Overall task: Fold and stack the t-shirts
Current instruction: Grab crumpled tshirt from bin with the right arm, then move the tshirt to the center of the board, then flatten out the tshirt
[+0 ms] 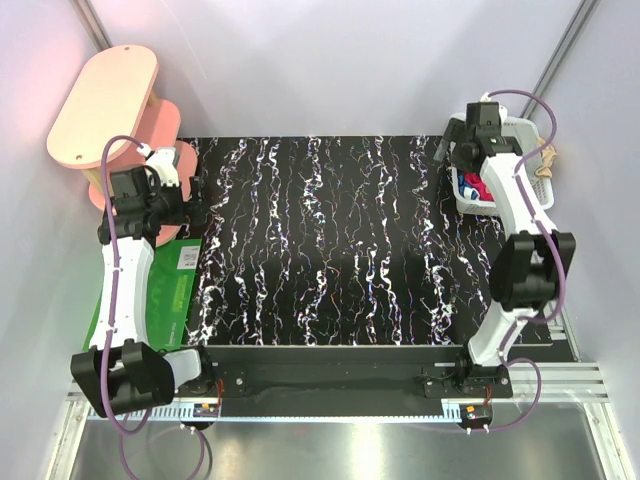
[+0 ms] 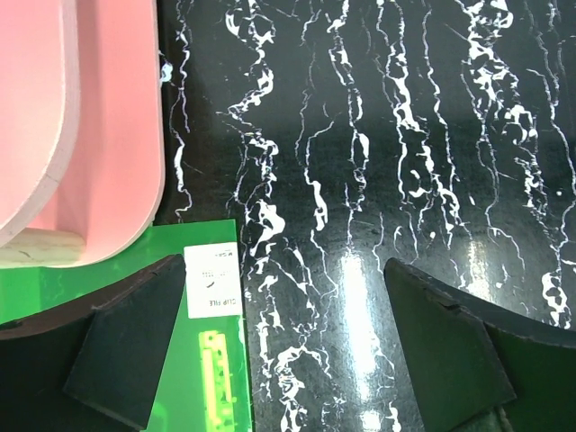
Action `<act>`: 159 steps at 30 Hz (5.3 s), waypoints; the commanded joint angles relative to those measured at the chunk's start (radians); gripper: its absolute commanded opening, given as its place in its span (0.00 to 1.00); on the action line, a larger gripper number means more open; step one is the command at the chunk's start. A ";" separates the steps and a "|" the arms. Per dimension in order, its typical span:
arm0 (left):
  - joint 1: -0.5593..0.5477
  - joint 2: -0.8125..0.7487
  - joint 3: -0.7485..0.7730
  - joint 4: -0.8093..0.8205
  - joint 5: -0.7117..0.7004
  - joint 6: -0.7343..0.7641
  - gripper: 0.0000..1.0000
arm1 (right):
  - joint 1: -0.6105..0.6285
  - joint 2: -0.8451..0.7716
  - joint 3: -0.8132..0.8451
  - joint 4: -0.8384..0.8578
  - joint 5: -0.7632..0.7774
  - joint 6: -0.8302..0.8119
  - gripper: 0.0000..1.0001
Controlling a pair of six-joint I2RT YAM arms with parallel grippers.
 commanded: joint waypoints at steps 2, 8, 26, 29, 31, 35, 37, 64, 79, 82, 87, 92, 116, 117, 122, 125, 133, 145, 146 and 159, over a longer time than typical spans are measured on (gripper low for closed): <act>0.005 -0.007 0.038 0.021 -0.019 0.020 0.99 | -0.020 0.148 0.150 0.030 0.084 0.000 1.00; 0.005 -0.014 0.022 0.021 -0.010 0.055 0.97 | -0.065 0.283 0.255 0.017 0.116 0.026 1.00; 0.005 -0.025 -0.051 0.019 -0.033 0.106 0.95 | -0.125 0.438 0.494 0.016 0.047 0.058 0.88; 0.005 -0.033 -0.054 0.019 -0.053 0.113 0.95 | -0.134 0.477 0.540 0.008 0.021 0.075 0.87; 0.005 -0.036 -0.051 0.018 -0.066 0.118 0.95 | -0.135 0.497 0.548 -0.004 0.010 0.085 0.86; 0.005 -0.042 -0.049 0.021 -0.068 0.121 0.96 | -0.138 0.514 0.546 -0.010 0.001 0.085 0.86; 0.005 -0.039 -0.049 0.019 -0.060 0.115 0.95 | -0.140 0.524 0.546 -0.012 -0.005 0.082 0.86; 0.007 -0.039 -0.123 0.028 -0.016 0.063 0.91 | 0.265 0.035 0.626 -0.085 -0.177 -0.155 0.00; 0.007 -0.188 -0.136 -0.028 0.026 0.060 0.91 | 0.754 -0.117 0.620 -0.194 -0.166 -0.214 0.00; 0.007 -0.221 -0.139 -0.039 0.030 0.064 0.91 | 0.754 -0.140 0.556 -0.194 -0.157 -0.218 0.00; 0.007 -0.249 -0.155 -0.053 0.071 0.069 0.91 | 0.756 -0.192 0.345 -0.177 -0.068 -0.203 0.00; 0.007 -0.240 -0.158 -0.059 0.097 0.084 0.91 | 0.753 -0.226 0.161 -0.229 0.246 -0.153 0.00; -0.380 -0.178 -0.423 -0.338 -0.066 0.535 0.95 | 0.478 -0.154 -0.206 -0.076 0.105 0.041 0.58; -0.381 -0.174 -0.429 -0.326 -0.074 0.547 0.95 | 0.475 -0.154 -0.207 -0.075 0.102 0.044 0.59; -0.386 -0.087 -0.454 -0.242 -0.119 0.553 0.85 | 0.458 -0.151 -0.233 -0.062 0.088 0.052 0.64; -0.392 -0.002 -0.451 -0.197 -0.122 0.550 0.72 | 0.446 -0.151 -0.261 -0.052 0.082 0.056 0.63; -0.418 0.133 -0.416 -0.182 -0.122 0.526 0.66 | 0.440 -0.174 -0.285 -0.042 0.070 0.046 0.63; -0.444 -0.083 -0.370 -0.363 -0.059 0.558 0.73 | 0.437 -0.152 -0.296 -0.032 0.050 0.047 0.63; -0.446 -0.077 -0.374 -0.369 -0.066 0.560 0.73 | 0.435 -0.149 -0.298 -0.032 0.047 0.050 0.63; -0.472 0.030 -0.416 -0.366 -0.100 0.589 0.73 | 0.437 -0.145 -0.278 -0.029 0.030 0.059 0.63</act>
